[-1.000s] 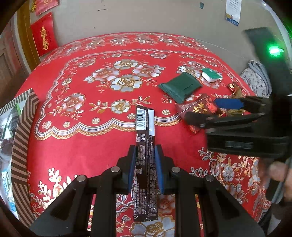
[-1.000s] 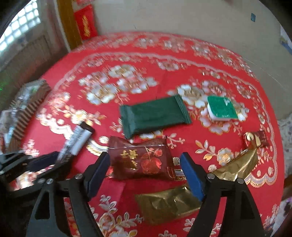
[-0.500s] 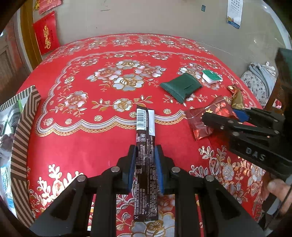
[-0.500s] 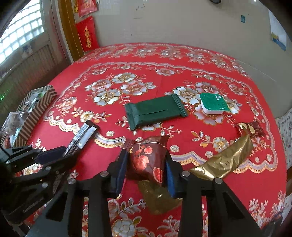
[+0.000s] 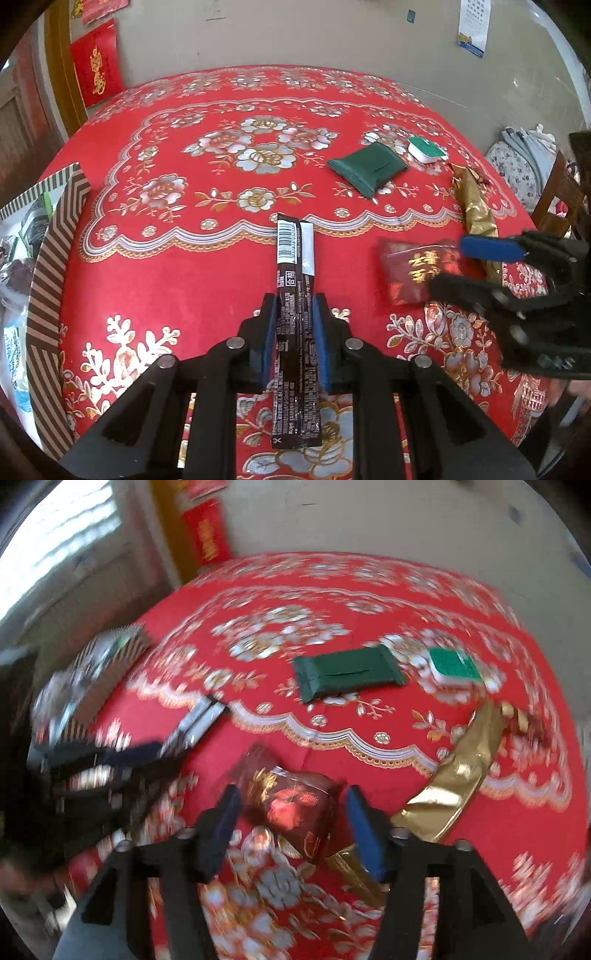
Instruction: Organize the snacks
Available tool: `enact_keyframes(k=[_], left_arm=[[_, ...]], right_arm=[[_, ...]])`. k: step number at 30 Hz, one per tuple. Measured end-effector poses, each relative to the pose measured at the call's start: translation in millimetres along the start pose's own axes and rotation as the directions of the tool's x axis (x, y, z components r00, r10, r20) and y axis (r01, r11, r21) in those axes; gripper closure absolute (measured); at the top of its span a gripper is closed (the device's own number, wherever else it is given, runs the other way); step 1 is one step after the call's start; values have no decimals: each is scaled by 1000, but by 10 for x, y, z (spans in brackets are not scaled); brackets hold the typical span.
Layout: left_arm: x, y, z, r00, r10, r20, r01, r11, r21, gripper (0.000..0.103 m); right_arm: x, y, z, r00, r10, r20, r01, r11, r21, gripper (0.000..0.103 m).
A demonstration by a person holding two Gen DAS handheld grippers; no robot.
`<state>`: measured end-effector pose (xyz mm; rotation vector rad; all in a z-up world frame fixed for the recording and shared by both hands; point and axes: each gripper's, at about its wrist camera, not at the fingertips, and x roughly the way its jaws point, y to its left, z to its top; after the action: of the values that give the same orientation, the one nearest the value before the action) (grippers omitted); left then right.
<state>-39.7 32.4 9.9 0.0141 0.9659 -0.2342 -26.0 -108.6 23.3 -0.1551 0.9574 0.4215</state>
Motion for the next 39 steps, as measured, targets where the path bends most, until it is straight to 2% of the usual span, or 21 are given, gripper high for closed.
enact_keyframes(k=[3,6,9,13,14,16,17,18,22,25,27,33,39], left_arm=[[-18,54,-5,1000,0,0,0,1000,-12,82],[-19,62,-13,1000,-1,-1,1,1000,-25,82],[-23,26,-12,1000,-9,-7,9,1000,-25,82],[-4,-19,-10,1000,-8,-19,7,1000,-17,81],[6,-27,-11,1000,-4,-20,4,1000,-15,81],[5,-27,-9,1000,-5,-18,4,1000,-15,81],[6,-24,-6,1000,-5,-18,5,1000,-16,81],[11,-21,-4,1000,-3,-17,3,1000,-16,81],[0,-74,-41,1000,21,10,-21,1000,21,83],[-32,-2,-66,1000,0,11,0,1000,-11,83],[-89,43,-81,999,21,26,-21,1000,-20,84],[-273,94,-137,996,52,67,-51,998,-22,84],[-429,126,-166,990,83,117,-80,996,-33,83]], right_arm=[[-104,42,18,999,-22,-31,16,984,-177,32],[-111,63,98,999,-20,-40,7,954,-300,28],[48,139,159,994,34,-102,-72,920,-386,27],[314,182,179,986,48,-157,-111,900,-422,27],[377,165,182,983,45,-176,-115,904,-412,28],[376,92,191,982,84,-171,-141,924,-355,42],[356,77,186,986,68,-153,-117,933,-340,61],[327,57,170,987,68,-146,-111,943,-315,64],[215,99,-12,993,54,-108,-78,969,-232,64],[54,267,-173,1000,5,-18,-9,979,-202,64],[-58,304,-216,999,-18,41,24,988,-150,64],[-223,413,-261,983,-39,179,38,999,6,64],[-266,424,-179,965,-114,235,93,991,101,64]])
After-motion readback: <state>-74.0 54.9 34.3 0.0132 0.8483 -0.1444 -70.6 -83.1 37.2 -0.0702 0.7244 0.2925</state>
